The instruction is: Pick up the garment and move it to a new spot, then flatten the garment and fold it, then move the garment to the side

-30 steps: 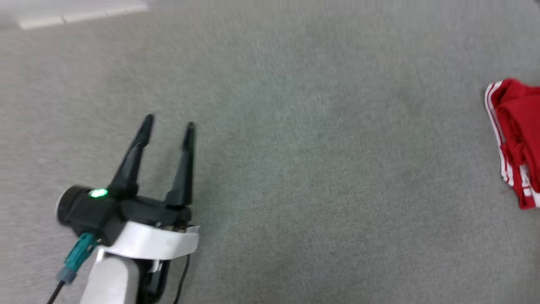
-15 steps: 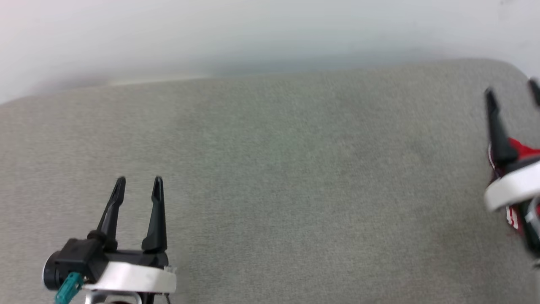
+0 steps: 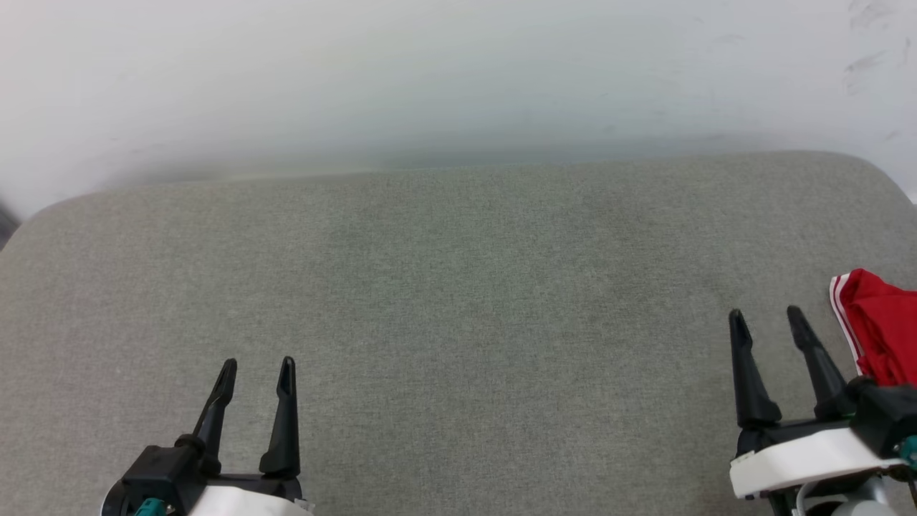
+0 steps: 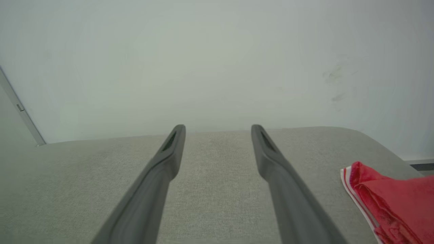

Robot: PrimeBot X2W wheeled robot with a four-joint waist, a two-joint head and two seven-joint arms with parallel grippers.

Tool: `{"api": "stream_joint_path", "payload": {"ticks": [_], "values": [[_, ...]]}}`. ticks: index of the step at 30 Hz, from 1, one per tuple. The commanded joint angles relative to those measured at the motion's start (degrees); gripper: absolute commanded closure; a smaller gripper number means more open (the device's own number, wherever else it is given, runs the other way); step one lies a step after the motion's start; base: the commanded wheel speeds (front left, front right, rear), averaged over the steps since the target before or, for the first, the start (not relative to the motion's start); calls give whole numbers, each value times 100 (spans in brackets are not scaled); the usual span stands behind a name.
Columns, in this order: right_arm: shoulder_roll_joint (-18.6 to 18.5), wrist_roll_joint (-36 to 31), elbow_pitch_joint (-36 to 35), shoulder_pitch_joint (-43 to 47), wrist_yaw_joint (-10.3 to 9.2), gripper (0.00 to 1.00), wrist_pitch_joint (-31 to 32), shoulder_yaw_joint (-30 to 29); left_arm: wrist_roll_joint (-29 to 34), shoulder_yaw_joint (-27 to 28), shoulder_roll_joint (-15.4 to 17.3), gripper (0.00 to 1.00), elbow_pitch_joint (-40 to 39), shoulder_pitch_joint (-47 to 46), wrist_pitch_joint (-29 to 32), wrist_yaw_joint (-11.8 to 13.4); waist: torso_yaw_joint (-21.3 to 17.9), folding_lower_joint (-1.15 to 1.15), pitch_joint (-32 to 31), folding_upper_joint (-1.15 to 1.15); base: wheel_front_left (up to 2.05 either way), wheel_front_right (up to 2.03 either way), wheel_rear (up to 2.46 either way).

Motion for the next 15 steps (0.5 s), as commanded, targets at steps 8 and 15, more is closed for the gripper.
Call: {"api": "stream_joint_path", "payload": {"ticks": [8, 15], "values": [[153, -186, 118, 211, -5, 0, -129, 87, -68, -5, -8, 0, 13, 116, -13, -10, -21, 1, -28, 0, 0, 0, 0], [191, -171, 144, 172, -5, 0, -153, 86, -9, 48, -31, 0, 48, 118, -13, -10, -26, 1, -56, 0, 0, 0, 0]]}}
